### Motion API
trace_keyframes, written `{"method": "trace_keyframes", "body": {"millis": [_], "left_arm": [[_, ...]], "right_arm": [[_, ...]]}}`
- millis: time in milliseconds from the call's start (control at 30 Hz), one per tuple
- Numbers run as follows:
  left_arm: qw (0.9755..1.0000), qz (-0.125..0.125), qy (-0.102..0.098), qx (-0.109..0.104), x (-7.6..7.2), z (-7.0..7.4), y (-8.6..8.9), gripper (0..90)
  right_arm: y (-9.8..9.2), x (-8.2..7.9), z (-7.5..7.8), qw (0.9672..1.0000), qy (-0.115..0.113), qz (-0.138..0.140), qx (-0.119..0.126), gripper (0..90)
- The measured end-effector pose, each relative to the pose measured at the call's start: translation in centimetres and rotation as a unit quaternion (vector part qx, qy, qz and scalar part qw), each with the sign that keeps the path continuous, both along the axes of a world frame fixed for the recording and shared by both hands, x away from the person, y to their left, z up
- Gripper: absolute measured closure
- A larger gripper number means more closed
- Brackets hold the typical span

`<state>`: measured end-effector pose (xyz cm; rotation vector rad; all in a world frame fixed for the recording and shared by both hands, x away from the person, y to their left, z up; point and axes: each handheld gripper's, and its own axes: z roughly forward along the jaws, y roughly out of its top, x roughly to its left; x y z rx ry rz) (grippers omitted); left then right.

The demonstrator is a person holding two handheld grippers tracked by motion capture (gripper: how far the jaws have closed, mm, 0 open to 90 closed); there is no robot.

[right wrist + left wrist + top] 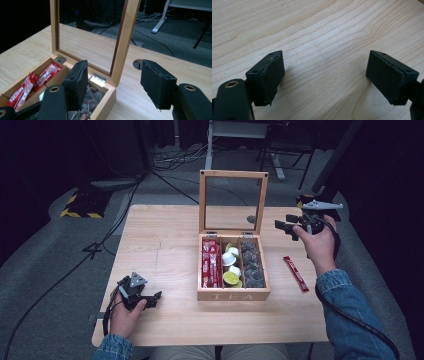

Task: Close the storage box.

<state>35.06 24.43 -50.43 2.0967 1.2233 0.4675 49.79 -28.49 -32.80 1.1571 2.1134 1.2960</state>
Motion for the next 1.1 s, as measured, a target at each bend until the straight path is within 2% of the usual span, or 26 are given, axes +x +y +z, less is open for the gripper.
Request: {"method": "trace_keyframes", "body": {"millis": [467,700,1100], "left_arm": [[1.0,0.0,0.0,-0.001,0.0,0.0,0.0,15.3],[1.0,0.0,0.0,-0.001,0.0,0.0,0.0,15.3],[1.0,0.001,0.0,-0.001,0.0,0.0,0.0,15.3]], "right_arm": [[1.5,4.2,1.3,0.9998,-0.018,0.008,0.007,37.3],[2.3,6.5,1.7,0.9996,-0.025,0.008,-0.007,36.9],[2.5,10.1,1.8,0.999,-0.035,0.007,0.028,36.9]]}}
